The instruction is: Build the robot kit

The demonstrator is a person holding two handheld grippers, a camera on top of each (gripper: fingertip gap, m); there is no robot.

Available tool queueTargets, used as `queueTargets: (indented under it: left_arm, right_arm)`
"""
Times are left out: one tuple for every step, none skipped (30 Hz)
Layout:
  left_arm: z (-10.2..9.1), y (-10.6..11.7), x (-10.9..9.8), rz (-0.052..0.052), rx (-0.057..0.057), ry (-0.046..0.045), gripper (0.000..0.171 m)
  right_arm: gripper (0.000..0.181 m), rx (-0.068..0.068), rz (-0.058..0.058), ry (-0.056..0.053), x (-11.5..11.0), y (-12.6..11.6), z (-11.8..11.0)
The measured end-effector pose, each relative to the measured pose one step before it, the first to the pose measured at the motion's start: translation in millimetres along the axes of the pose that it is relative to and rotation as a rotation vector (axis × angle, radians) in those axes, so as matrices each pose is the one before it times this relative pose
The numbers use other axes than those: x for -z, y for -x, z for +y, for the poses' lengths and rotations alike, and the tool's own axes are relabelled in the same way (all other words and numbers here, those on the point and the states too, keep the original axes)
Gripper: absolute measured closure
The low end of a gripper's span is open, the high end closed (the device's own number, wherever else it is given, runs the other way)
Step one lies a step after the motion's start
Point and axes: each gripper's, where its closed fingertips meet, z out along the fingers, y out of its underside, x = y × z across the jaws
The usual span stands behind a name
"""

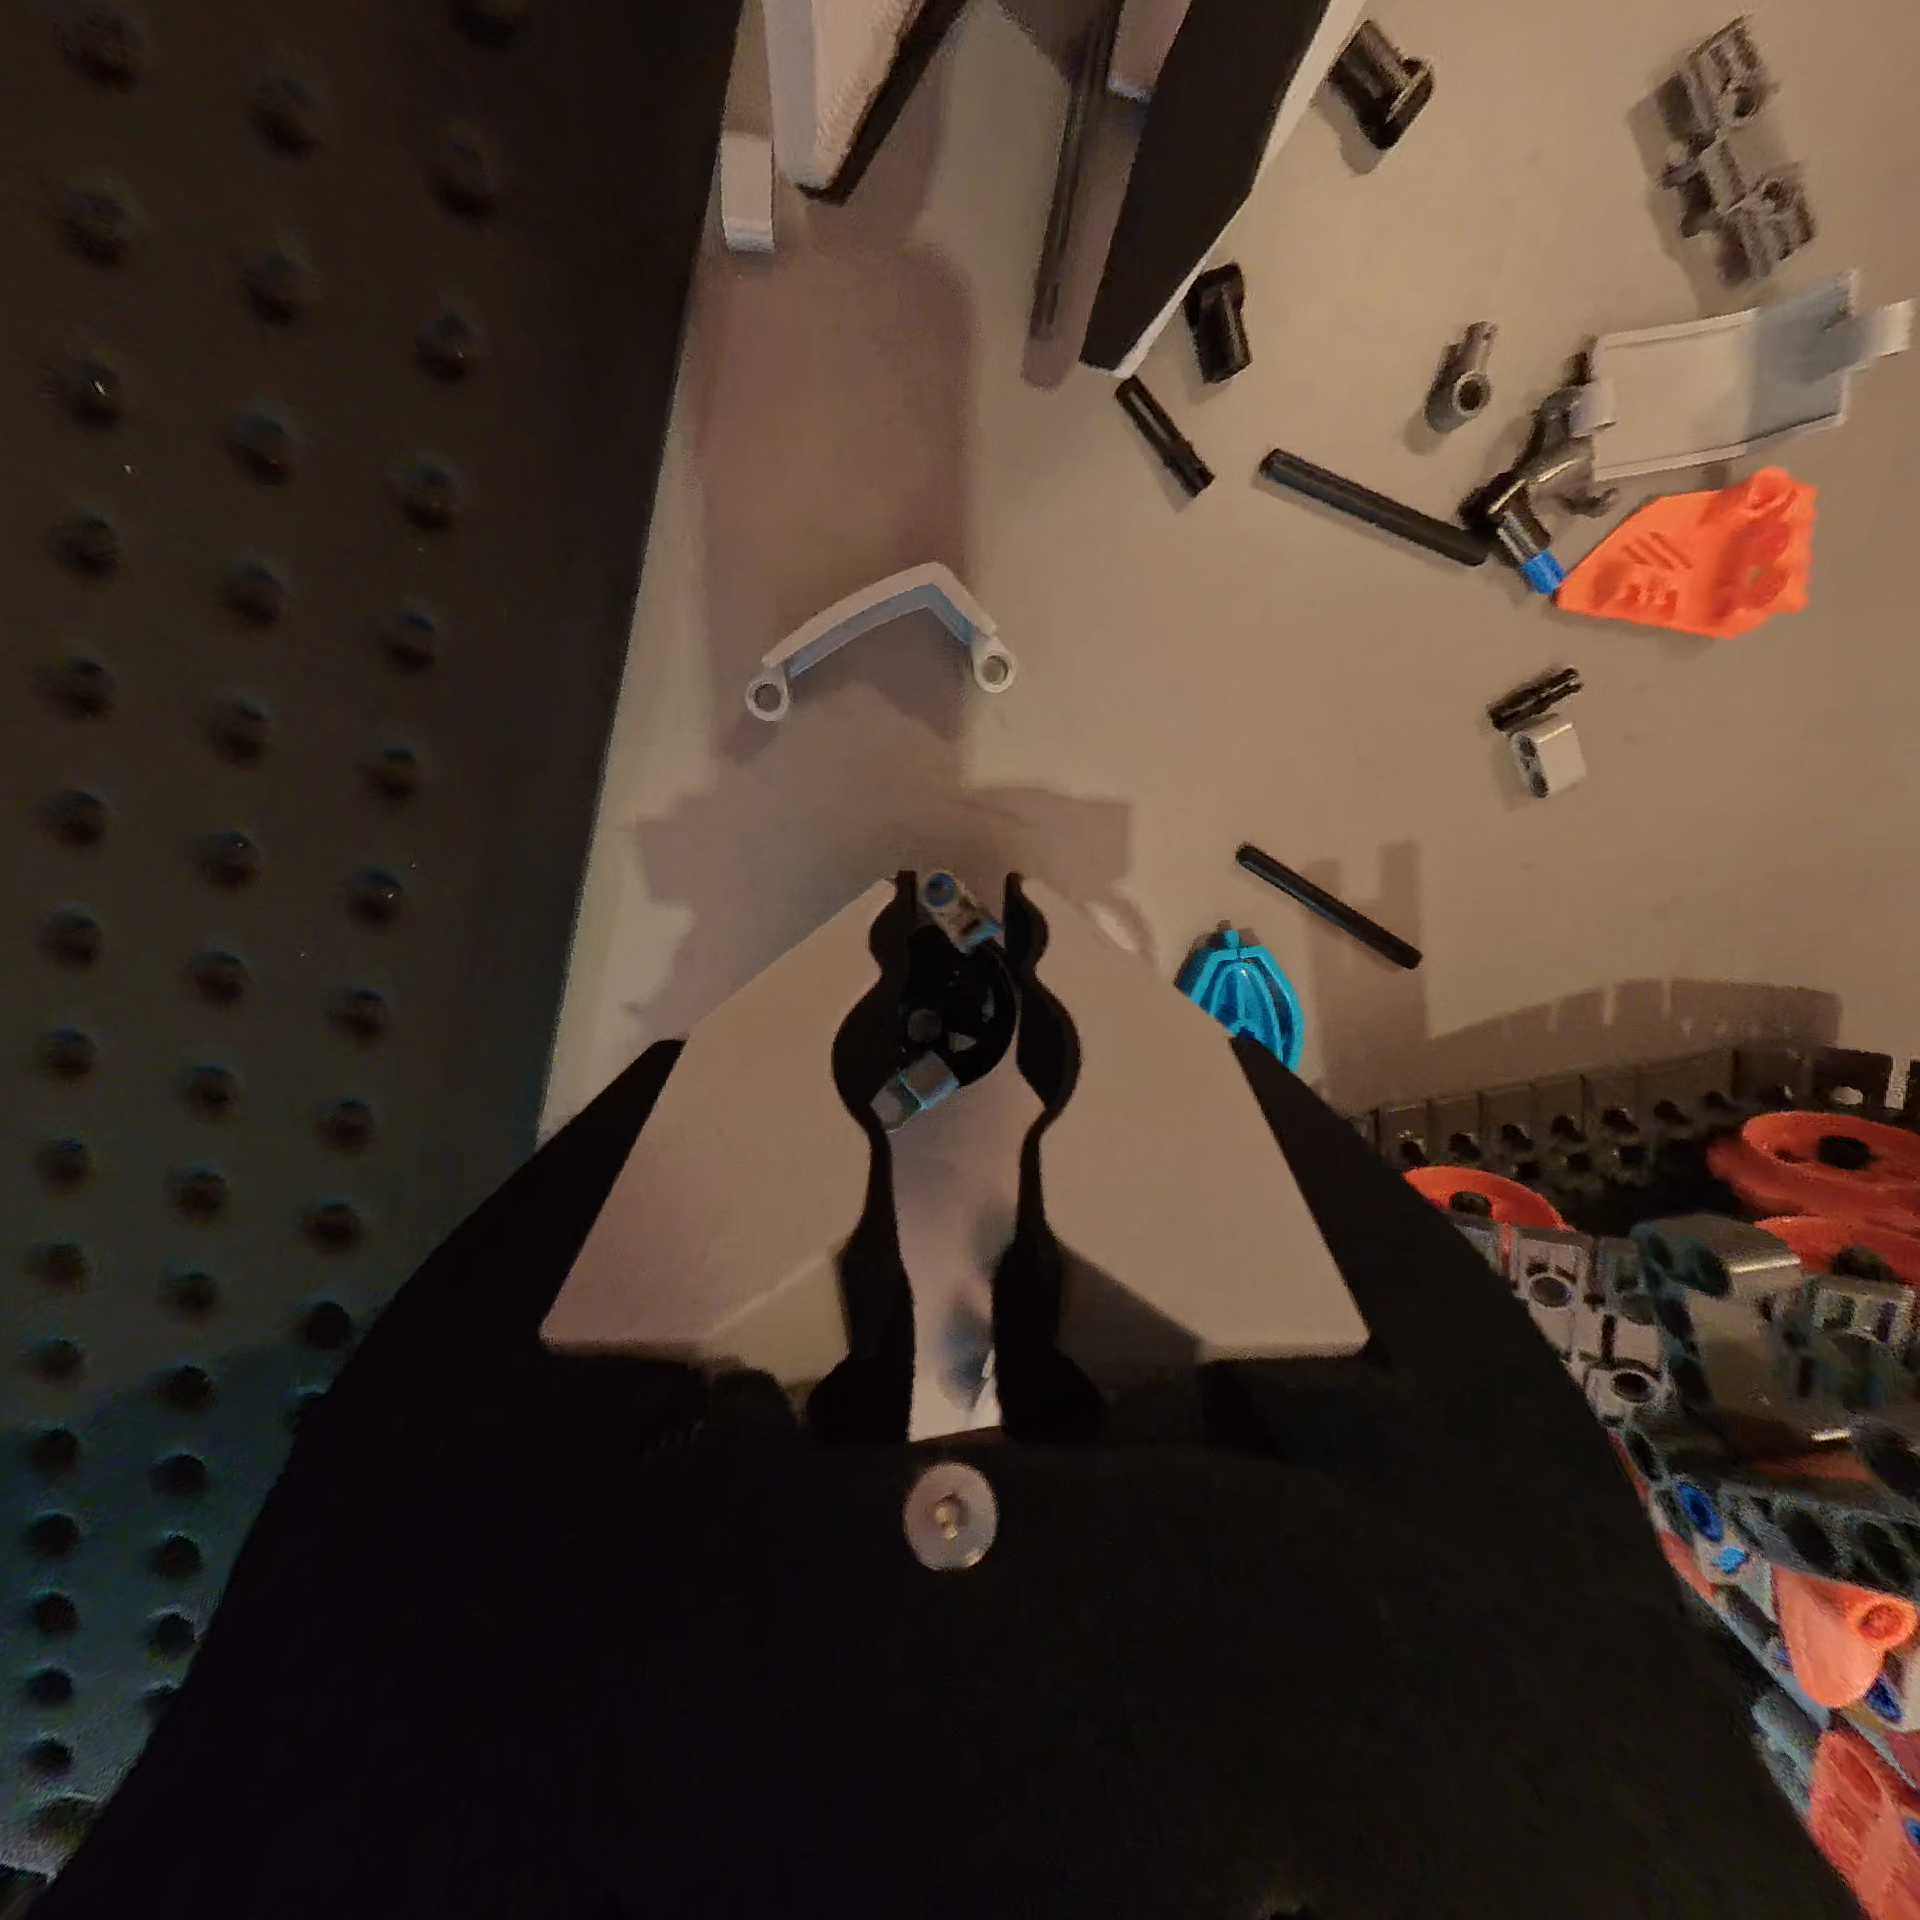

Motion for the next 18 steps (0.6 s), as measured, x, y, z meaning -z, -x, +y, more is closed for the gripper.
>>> queueTargets:
  left_arm:
    - [0.75, -0.33, -0.53, -0.0051, -0.0070, 0.00335, 0.127]
    - [0.65, -0.87, -0.50, -0.0026, -0.0090, 0.00183, 0.127]
    - [0.77, -0.26, -0.33, -0.0052, -0.0072, 0.00332, 0.128]
    - [0.44, 0.46, -0.18, -0.0075, -0.0047, 0.00279, 0.128]
    - [0.43, -0.12, -0.71, -0.0040, -0.0072, 0.00421, 0.128]
    - [1.32, -0.21, -1.32, -0.0046, -0.0112, 0.00983, 0.129]
    - [1.76, -0.20, -1.67, -0.0065, -0.0122, 0.01303, 0.129]
    - [0.80, -0.10, -1.61, -0.0081, -0.0137, 0.00773, 0.129]
    - [0.14, -0.52, -1.34, -0.0051, -0.0136, 0.00358, 0.128]
    - [0.25, -0.43, -1.16, -0.0048, -0.0109, 0.00415, 0.127]
    - [-0.07, -0.34, -0.78, -0.0082, -0.0153, 0.00156, 0.125]
    - [-1.55, -0.93, -0.15, -0.0083, -0.0224, -0.00860, 0.124]
    - [-1.80, -2.23, 0.36, -0.0011, -0.0223, -0.01267, 0.124]
    - [-1.67, -1.86, 0.58, -0.0006, -0.0188, -0.01273, 0.124]
    - [-1.77, -0.46, 0.55, -0.0077, -0.0152, -0.01298, 0.124]
    - [-1.78, -0.43, 0.59, -0.0087, -0.0177, -0.01219, 0.124]
    - [-1.81, -1.02, 0.52, -0.0058, -0.0216, -0.01088, 0.124]
    - [-2.34, -0.50, 0.49, -0.0106, -0.0239, -0.01315, 0.124]
  right_arm:
    - [0.169, 0.0133, 0.0024, 0.0033, -0.70, -0.06, 0.85]
    - [0.170, -0.0034, -0.0161, -0.0083, -0.20, 2.10, -0.66]
    - [0.170, -0.0109, -0.0089, -0.0105, 0.42, 0.66, -0.72]
    - [0.170, -0.0094, 0.0237, -0.0152, 1.59, -4.29, -0.89]
    - [0.170, -0.0214, 0.0046, -0.0248, 2.82, -1.75, -2.14]
    - [0.170, -0.0267, -0.0117, -0.0332, 3.22, 0.73, -3.69]
    - [0.170, -0.0237, 0.0032, -0.0304, 2.89, -0.68, -3.84]
    - [0.170, -0.0203, 0.0066, -0.0172, 2.28, -0.85, -2.29]
    - [0.170, -0.0163, 0.0046, -0.0169, 2.21, -0.33, -2.11]
    - [0.170, -0.0216, 0.0030, -0.0300, 2.55, -0.34, -3.85]
    - [0.170, -0.0277, 0.0001, -0.0352, 2.69, -0.03, -4.54]
    - [0.170, -0.0194, 0.0036, -0.0305, 2.92, 0.22, -3.87]
    - [0.170, -0.0115, 0.0110, -0.0315, 3.46, -0.29, -3.99]
    - [0.170, -0.0202, 0.0107, -0.0401, 3.64, -0.61, -5.40]
    - [0.170, -0.0280, 0.0035, -0.0436, 3.34, -0.16, -6.27]
    - [0.170, -0.0202, 0.0065, -0.0404, 2.76, -0.30, -6.09]
    - [0.170, -0.0133, 0.0100, -0.0387, 2.59, -0.48, -6.17]
    - [0.170, -0.0151, 0.0079, -0.0401, 2.54, -0.09, -6.78]
